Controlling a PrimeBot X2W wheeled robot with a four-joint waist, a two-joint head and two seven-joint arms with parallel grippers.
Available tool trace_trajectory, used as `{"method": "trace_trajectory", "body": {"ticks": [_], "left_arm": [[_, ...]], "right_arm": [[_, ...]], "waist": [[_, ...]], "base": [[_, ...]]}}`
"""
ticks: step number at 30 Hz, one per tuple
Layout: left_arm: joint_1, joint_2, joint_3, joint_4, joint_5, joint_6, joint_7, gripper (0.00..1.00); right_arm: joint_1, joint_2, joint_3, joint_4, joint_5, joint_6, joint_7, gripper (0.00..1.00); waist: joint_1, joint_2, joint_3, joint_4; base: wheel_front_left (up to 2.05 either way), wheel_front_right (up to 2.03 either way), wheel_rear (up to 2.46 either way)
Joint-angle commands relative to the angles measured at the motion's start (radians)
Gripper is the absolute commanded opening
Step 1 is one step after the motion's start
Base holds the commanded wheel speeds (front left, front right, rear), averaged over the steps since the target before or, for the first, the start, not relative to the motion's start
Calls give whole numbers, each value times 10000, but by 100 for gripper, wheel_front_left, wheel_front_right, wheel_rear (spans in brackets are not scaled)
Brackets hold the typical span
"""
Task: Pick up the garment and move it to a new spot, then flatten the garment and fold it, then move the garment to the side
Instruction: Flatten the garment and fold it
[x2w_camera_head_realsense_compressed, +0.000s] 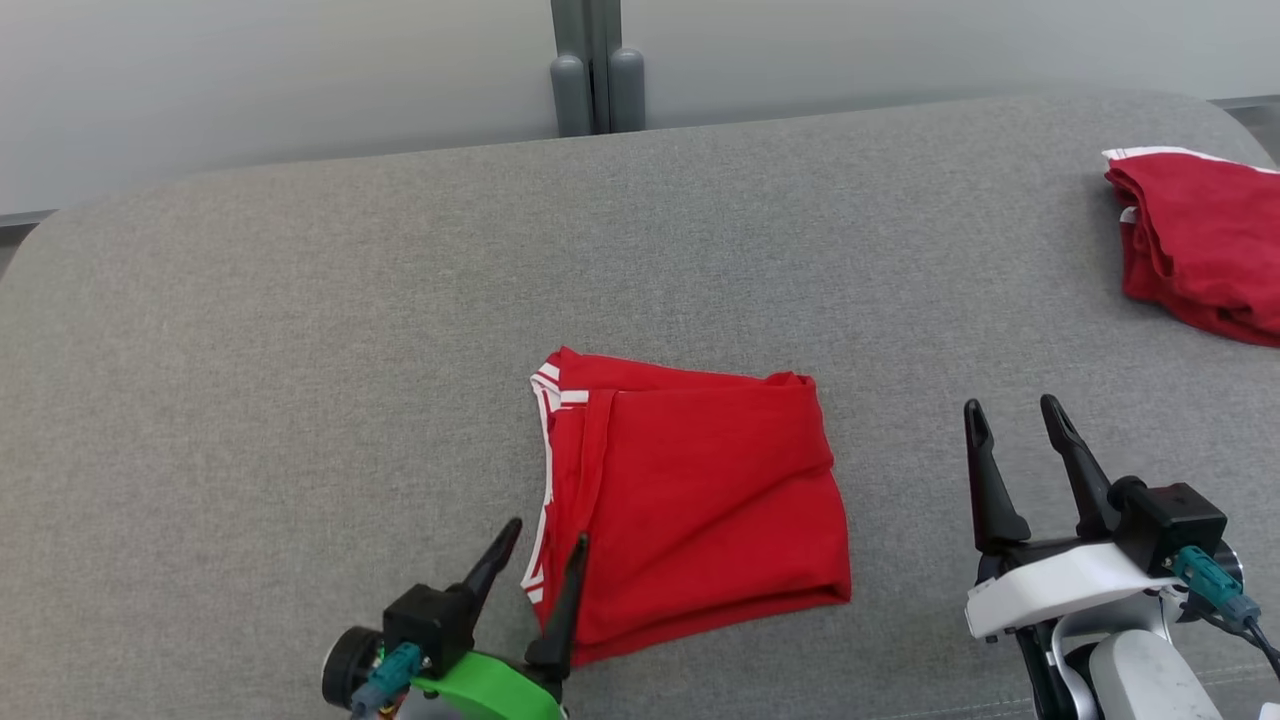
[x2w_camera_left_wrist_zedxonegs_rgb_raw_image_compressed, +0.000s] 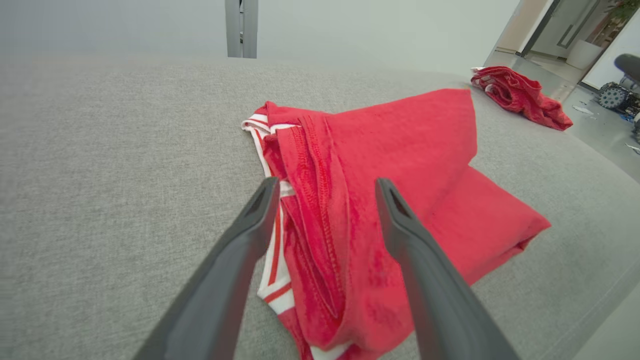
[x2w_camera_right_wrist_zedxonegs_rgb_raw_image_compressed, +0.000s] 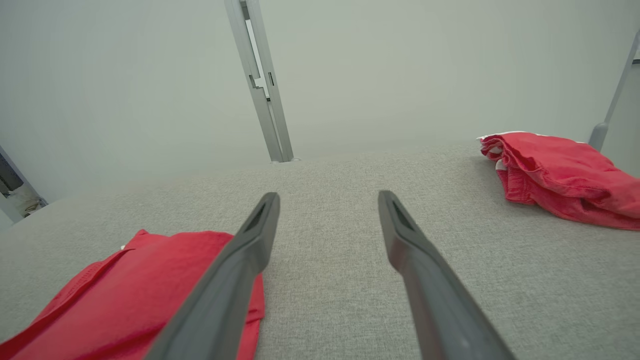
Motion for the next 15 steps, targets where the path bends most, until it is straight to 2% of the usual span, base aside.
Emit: {"method": "trace_trajectory", "body": {"ticks": [1, 15], "left_arm": [[-168, 22, 206, -169, 26, 86, -25, 100], [159, 310, 3330, -1645, 596, 479, -24, 100]], "right_arm": [[11, -26, -28, -38, -47, -1, -27, 100], [188, -123, -53, -401, -110, -1, -27, 100]], "waist": [[0, -1, -44, -36], [0, -1, -310, -104]], "base": [[0, 0, 0], [0, 0, 0]]}}
